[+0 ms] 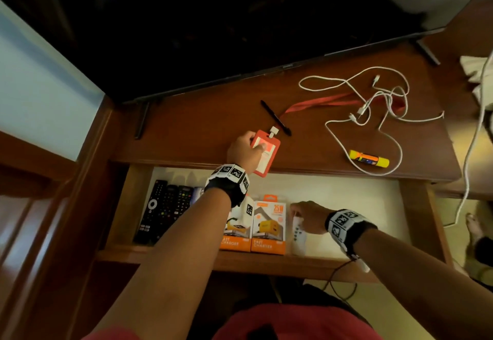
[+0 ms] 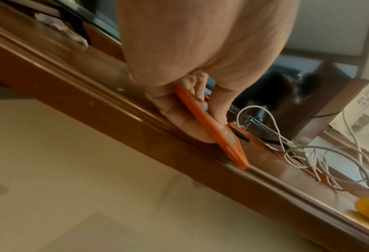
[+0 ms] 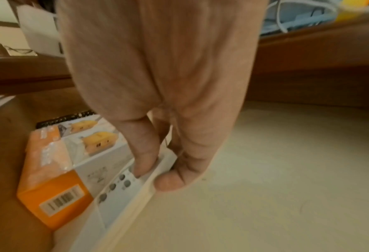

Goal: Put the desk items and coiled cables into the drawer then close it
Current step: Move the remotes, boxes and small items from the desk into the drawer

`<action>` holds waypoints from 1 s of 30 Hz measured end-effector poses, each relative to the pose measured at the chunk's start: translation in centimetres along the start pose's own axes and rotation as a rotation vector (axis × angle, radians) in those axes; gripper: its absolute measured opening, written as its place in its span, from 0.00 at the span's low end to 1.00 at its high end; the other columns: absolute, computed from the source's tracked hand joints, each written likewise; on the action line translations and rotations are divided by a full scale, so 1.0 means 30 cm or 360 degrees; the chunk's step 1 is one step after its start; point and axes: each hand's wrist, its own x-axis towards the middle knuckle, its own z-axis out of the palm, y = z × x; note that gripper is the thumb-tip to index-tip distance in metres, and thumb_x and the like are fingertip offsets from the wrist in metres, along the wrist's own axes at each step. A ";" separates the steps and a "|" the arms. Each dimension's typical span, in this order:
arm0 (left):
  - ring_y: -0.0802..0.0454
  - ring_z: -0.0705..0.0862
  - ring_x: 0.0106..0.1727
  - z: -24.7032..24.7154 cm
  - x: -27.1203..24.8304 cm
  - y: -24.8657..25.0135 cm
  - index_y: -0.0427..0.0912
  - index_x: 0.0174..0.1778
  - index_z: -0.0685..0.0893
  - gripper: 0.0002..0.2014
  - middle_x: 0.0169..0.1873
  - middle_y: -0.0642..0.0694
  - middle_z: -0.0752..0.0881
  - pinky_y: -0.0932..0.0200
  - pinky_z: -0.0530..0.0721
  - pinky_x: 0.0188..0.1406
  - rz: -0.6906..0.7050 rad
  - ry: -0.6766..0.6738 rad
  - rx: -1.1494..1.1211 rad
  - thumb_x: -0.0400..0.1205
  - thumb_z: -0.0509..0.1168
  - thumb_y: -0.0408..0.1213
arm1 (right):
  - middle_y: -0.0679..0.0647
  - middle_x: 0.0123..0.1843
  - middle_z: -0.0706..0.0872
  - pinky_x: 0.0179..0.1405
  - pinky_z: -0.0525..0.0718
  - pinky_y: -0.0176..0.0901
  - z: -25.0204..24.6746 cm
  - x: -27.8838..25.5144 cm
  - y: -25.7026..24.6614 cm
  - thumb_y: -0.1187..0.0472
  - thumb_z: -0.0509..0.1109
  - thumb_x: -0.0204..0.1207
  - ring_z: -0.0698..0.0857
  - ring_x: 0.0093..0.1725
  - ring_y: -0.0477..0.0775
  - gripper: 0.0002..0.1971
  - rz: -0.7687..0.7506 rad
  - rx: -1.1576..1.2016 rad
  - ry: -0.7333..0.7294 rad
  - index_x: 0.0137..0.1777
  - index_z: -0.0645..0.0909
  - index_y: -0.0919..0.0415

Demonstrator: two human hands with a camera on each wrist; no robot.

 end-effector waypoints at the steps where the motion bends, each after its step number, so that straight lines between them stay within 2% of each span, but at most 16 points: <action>1: 0.42 0.90 0.57 0.003 -0.002 0.001 0.44 0.67 0.85 0.14 0.60 0.44 0.91 0.56 0.81 0.46 -0.0004 0.0011 0.0015 0.87 0.69 0.43 | 0.59 0.67 0.82 0.50 0.75 0.45 0.003 0.013 0.002 0.70 0.68 0.79 0.81 0.61 0.60 0.13 0.0002 0.0032 0.0086 0.60 0.76 0.57; 4: 0.42 0.90 0.58 0.004 -0.009 0.008 0.44 0.68 0.84 0.15 0.61 0.44 0.90 0.55 0.83 0.49 -0.0030 0.0022 0.0024 0.87 0.69 0.44 | 0.59 0.57 0.83 0.43 0.77 0.47 0.019 0.039 0.004 0.66 0.73 0.76 0.80 0.50 0.59 0.16 0.0004 0.0032 0.0252 0.55 0.69 0.56; 6: 0.42 0.90 0.58 0.003 -0.009 0.013 0.44 0.68 0.84 0.15 0.60 0.44 0.90 0.53 0.85 0.51 -0.0037 0.0000 0.0022 0.87 0.69 0.43 | 0.58 0.57 0.83 0.43 0.78 0.48 0.026 0.039 0.001 0.62 0.74 0.76 0.83 0.53 0.62 0.16 0.0011 -0.0114 0.0278 0.56 0.70 0.55; 8: 0.41 0.89 0.59 -0.009 -0.010 0.022 0.44 0.68 0.84 0.15 0.60 0.44 0.91 0.48 0.87 0.55 -0.0038 -0.0054 0.0007 0.86 0.70 0.41 | 0.57 0.61 0.83 0.48 0.80 0.49 0.005 0.025 -0.010 0.59 0.71 0.78 0.84 0.60 0.62 0.14 -0.0015 -0.0221 0.0367 0.61 0.75 0.57; 10: 0.38 0.90 0.58 -0.030 -0.001 0.027 0.45 0.67 0.84 0.15 0.59 0.42 0.91 0.42 0.88 0.59 -0.0016 -0.0091 0.0005 0.84 0.71 0.39 | 0.56 0.55 0.87 0.48 0.84 0.49 -0.053 0.000 -0.031 0.61 0.66 0.78 0.87 0.56 0.62 0.08 -0.0099 -0.0042 0.0680 0.55 0.81 0.56; 13: 0.38 0.89 0.58 -0.084 0.000 0.055 0.51 0.68 0.83 0.16 0.60 0.44 0.91 0.41 0.89 0.57 0.0086 -0.0110 0.0150 0.84 0.70 0.40 | 0.50 0.38 0.90 0.36 0.86 0.49 -0.194 -0.067 -0.077 0.61 0.69 0.78 0.88 0.38 0.57 0.03 -0.0309 0.0341 0.1288 0.46 0.81 0.52; 15: 0.40 0.89 0.58 -0.134 -0.014 0.092 0.57 0.70 0.81 0.17 0.62 0.46 0.90 0.44 0.90 0.54 0.0193 -0.0105 0.0270 0.84 0.68 0.42 | 0.49 0.39 0.88 0.35 0.84 0.48 -0.312 -0.101 -0.109 0.64 0.71 0.77 0.86 0.35 0.53 0.05 -0.0492 0.0427 0.1603 0.47 0.81 0.52; 17: 0.42 0.89 0.59 -0.181 -0.024 0.135 0.60 0.71 0.80 0.18 0.63 0.48 0.90 0.44 0.90 0.55 0.0289 -0.0092 0.0376 0.84 0.66 0.45 | 0.54 0.50 0.85 0.40 0.85 0.50 -0.430 -0.104 -0.127 0.70 0.69 0.75 0.86 0.42 0.57 0.11 -0.0628 0.0398 0.1768 0.54 0.83 0.55; 19: 0.43 0.89 0.59 -0.230 -0.037 0.190 0.63 0.69 0.80 0.18 0.62 0.51 0.90 0.43 0.90 0.56 0.0376 -0.0077 0.0456 0.83 0.65 0.46 | 0.57 0.62 0.79 0.44 0.86 0.53 -0.524 -0.081 -0.132 0.71 0.69 0.73 0.85 0.49 0.62 0.23 -0.0573 0.0199 0.1633 0.67 0.80 0.54; 21: 0.45 0.89 0.57 -0.273 -0.043 0.246 0.64 0.64 0.81 0.16 0.59 0.53 0.91 0.43 0.89 0.55 0.0471 -0.0050 0.0489 0.80 0.66 0.46 | 0.56 0.66 0.75 0.45 0.84 0.51 -0.576 -0.042 -0.131 0.66 0.72 0.75 0.86 0.53 0.65 0.22 -0.0545 -0.0011 0.1441 0.69 0.77 0.53; 25: 0.49 0.88 0.57 -0.354 -0.047 0.343 0.62 0.60 0.86 0.14 0.57 0.54 0.90 0.45 0.88 0.57 0.0576 -0.0068 0.0488 0.81 0.69 0.41 | 0.57 0.59 0.80 0.45 0.78 0.50 -0.642 0.007 -0.126 0.61 0.64 0.85 0.86 0.54 0.64 0.07 -0.0661 -0.0019 0.1416 0.59 0.79 0.59; 27: 0.51 0.89 0.53 -0.397 -0.043 0.378 0.60 0.56 0.86 0.12 0.53 0.52 0.90 0.41 0.89 0.55 0.0598 -0.0071 0.0237 0.82 0.70 0.37 | 0.54 0.52 0.83 0.46 0.77 0.48 -0.680 0.007 -0.106 0.62 0.61 0.88 0.85 0.51 0.61 0.04 -0.0683 0.0153 0.1406 0.55 0.78 0.57; 29: 0.49 0.91 0.50 -0.438 -0.046 0.406 0.50 0.56 0.86 0.10 0.50 0.48 0.91 0.38 0.90 0.54 0.0623 0.0011 -0.0103 0.84 0.71 0.31 | 0.43 0.44 0.83 0.48 0.76 0.45 -0.703 0.012 -0.066 0.63 0.59 0.89 0.84 0.46 0.53 0.07 -0.0656 0.0317 0.1341 0.51 0.74 0.52; 30: 0.47 0.92 0.50 -0.460 -0.051 0.419 0.45 0.57 0.86 0.09 0.51 0.44 0.91 0.38 0.90 0.53 0.0621 0.0067 -0.0308 0.85 0.70 0.29 | 0.40 0.43 0.82 0.49 0.77 0.44 -0.710 0.017 -0.045 0.64 0.58 0.89 0.83 0.45 0.49 0.08 -0.0649 0.0382 0.1328 0.50 0.74 0.51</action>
